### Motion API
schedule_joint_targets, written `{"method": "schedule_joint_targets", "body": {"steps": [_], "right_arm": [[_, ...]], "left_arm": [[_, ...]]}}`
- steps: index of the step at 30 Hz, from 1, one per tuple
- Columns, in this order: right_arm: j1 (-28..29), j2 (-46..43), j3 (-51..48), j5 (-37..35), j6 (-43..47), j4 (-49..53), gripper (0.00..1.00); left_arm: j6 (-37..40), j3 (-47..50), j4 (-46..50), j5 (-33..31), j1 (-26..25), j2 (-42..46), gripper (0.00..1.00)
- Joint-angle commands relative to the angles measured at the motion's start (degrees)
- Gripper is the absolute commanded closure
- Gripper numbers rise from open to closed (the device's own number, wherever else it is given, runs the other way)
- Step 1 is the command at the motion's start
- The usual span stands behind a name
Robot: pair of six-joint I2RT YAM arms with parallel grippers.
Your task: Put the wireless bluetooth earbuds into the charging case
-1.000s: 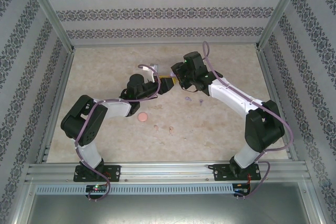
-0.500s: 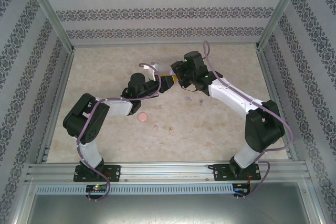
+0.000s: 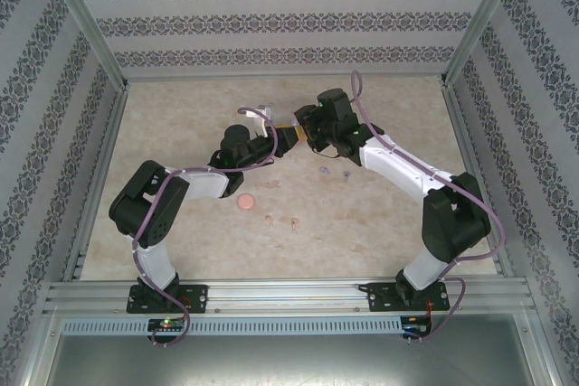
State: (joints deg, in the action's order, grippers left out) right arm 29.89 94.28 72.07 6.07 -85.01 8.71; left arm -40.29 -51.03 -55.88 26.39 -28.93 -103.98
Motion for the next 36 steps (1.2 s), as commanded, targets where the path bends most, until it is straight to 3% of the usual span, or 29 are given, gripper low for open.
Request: {"method": "schedule_joint_targets", "body": {"steps": [1,6,13,29,36], "right_arm": [[0.69,-0.85,-1.1,1.85,-1.29,-2.36,0.65],[0.62,-0.94,-1.61,2.73,-2.03,-3.21,0.64],[-0.26,-1.51,-2.89,5.17,-3.23,-5.06,0.65],[-1.98,-3.88,-5.22,9.48,-3.58,-6.02,0.65],[-2.13,-4.63,-5.55,10.21,-3.49,-6.37,0.65]], "left_arm": [[-0.36,-1.4,-5.42,1.21,-0.89,-0.61,0.73],[-0.8,-1.55,-7.05,2.28,-0.95,-0.86,0.79],[-1.29,-1.25,-11.19,5.42,-0.83,-1.12,0.67],[-5.08,-1.89,-19.94,11.2,0.88,-3.41,0.68],[-5.33,-2.94,-19.46,13.27,0.99,-4.02,0.68]]}}
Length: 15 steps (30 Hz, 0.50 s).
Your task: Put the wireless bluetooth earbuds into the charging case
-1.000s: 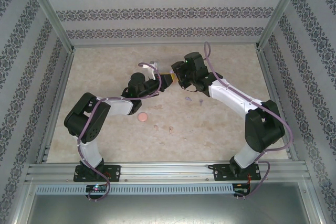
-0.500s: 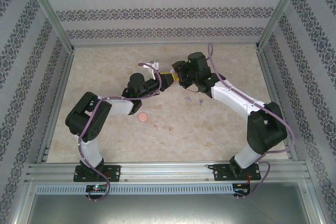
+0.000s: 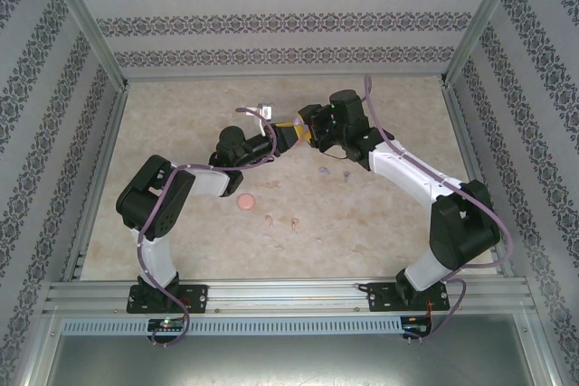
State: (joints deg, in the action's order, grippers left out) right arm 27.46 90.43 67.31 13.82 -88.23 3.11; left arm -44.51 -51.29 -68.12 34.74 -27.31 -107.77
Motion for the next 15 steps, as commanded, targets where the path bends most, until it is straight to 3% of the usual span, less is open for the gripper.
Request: {"method": "schedule_joint_targets", "body": {"steps": [1,11,15], "right_arm": [[0.31,-0.7,-0.78,2.56,-0.28,-0.91,0.65],[0.97,-0.91,-0.85,1.95,-0.19,-0.72,0.66],[1.15,-1.13,-0.74,1.46,-0.08,-0.52,0.67]], "left_arm": [[-1.03,-2.85,-7.04,5.14,-0.53,-0.32,0.68],[-0.32,-3.47,-5.68,3.72,-0.59,-1.62,0.62],[-0.57,-3.45,-6.01,2.88,-0.54,-1.96,0.7]]}}
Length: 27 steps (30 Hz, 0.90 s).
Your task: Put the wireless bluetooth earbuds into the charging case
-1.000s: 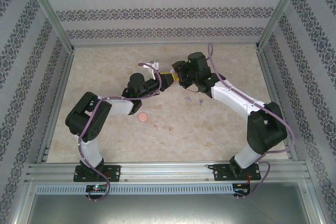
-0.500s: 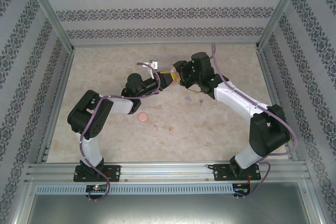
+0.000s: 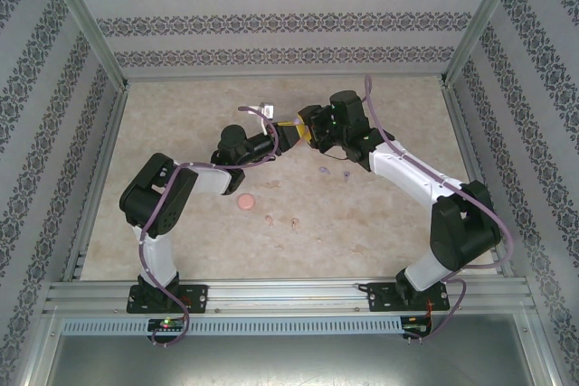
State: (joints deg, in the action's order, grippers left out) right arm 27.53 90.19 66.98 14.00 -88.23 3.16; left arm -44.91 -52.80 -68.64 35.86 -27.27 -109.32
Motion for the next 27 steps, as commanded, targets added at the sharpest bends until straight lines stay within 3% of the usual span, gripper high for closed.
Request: {"method": "schedule_joint_targets", "body": {"steps": [1,9,13,16,22,27], "right_arm": [[1.04,-0.93,-0.39,1.03,-0.1,-0.57,0.67],[0.94,-0.98,0.18,0.22,0.06,-0.94,0.63],[0.19,-1.69,1.57,-0.13,2.53,-1.92,0.32],[-1.34,-4.3,0.87,-1.48,5.88,-1.51,0.21],[-7.24,-10.91,-6.42,2.49,16.91,-1.59,0.19],[-11.46,-14.05,-12.89,10.55,33.29,-8.48,0.21]], "left_arm": [[-0.14,-1.88,-5.41,1.76,-0.51,-0.45,0.72],[-0.56,-1.13,-5.62,1.46,-0.59,-0.08,0.93],[-0.86,-1.08,-4.29,1.54,-0.52,0.48,1.0],[-1.31,-1.08,-3.37,2.38,-0.06,0.94,1.0],[-3.86,-1.38,-1.54,8.46,3.02,2.23,1.0],[-2.98,-1.99,3.22,13.82,5.03,4.97,1.0]]}}
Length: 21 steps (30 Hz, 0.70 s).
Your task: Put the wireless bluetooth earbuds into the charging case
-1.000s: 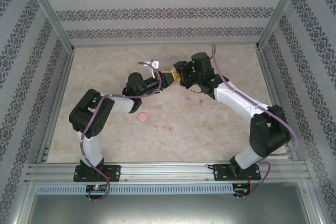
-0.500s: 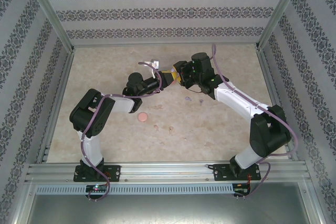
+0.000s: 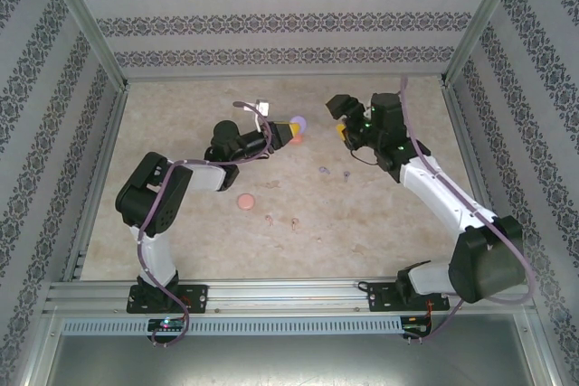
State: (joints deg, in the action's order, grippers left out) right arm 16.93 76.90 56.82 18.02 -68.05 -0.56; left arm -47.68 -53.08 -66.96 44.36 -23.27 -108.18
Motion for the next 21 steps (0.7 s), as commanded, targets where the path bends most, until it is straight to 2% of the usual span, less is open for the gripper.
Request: {"method": "schedule_joint_targets", "body": {"steps": [1,4,7,11,21], "right_arm": [[-1.44,-0.94,-3.17,9.29,17.45,-5.78,0.22],[-1.86,-1.15,-3.91,14.29,27.73,-6.61,0.23],[-1.83,-0.51,-3.98,17.89,32.56,-7.71,0.24],[-0.76,1.19,-2.5,22.2,33.76,-9.84,0.26],[3.35,6.23,1.67,20.91,35.54,-8.32,0.32]], "left_arm": [[0.69,-2.1,3.54,6.45,1.09,4.45,1.0],[3.45,-4.07,10.13,9.89,1.09,6.17,1.0],[5.33,-5.31,14.54,12.02,1.12,7.19,1.0],[7.11,-5.87,18.33,12.85,1.11,8.31,1.0],[7.86,-6.69,20.46,13.65,1.11,9.1,1.0]]}}
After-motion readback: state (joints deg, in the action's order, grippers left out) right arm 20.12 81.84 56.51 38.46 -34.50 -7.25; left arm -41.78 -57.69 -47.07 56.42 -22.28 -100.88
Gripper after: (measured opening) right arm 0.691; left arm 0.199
